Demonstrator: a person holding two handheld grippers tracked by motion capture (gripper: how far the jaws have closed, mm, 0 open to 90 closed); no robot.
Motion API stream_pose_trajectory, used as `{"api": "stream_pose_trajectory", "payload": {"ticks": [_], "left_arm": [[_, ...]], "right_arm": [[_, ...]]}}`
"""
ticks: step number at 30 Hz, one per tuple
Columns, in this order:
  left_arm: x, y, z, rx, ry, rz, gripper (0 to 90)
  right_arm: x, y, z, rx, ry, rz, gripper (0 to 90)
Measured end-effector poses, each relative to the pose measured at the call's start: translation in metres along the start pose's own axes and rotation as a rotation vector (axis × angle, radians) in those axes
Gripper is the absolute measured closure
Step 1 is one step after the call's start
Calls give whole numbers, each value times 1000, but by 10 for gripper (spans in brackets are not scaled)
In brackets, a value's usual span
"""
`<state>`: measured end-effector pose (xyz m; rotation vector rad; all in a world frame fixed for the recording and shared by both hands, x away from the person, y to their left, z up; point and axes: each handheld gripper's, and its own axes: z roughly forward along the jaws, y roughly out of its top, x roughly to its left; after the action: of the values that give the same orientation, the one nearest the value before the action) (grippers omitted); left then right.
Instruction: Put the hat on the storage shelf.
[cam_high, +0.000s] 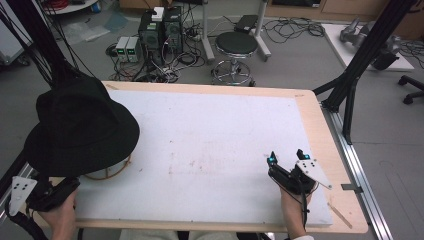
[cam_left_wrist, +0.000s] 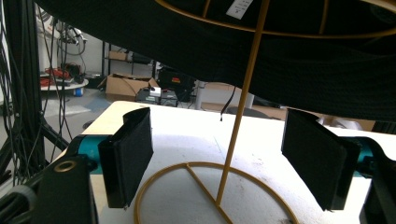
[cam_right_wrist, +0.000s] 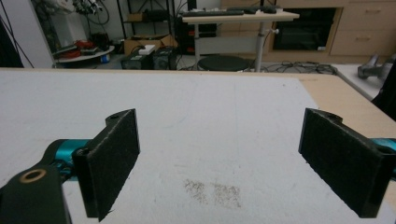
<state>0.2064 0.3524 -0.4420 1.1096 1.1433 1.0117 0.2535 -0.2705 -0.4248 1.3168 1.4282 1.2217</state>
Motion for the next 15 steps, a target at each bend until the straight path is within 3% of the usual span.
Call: {"api": "stream_pose_trajectory", "payload": {"ticks": [3,7,15], "left_arm": [[0,0,0,1,1,-1,252],[-1,-1,0,1,-6,-2,252],[0,-1,-1,9,-10,-4,252]], "right_arm": [[1,0,0,-5,6,-3,116],[4,-1,1,-23,26,-48,116],[6,-1,3,-13,36,-46,116]]}}
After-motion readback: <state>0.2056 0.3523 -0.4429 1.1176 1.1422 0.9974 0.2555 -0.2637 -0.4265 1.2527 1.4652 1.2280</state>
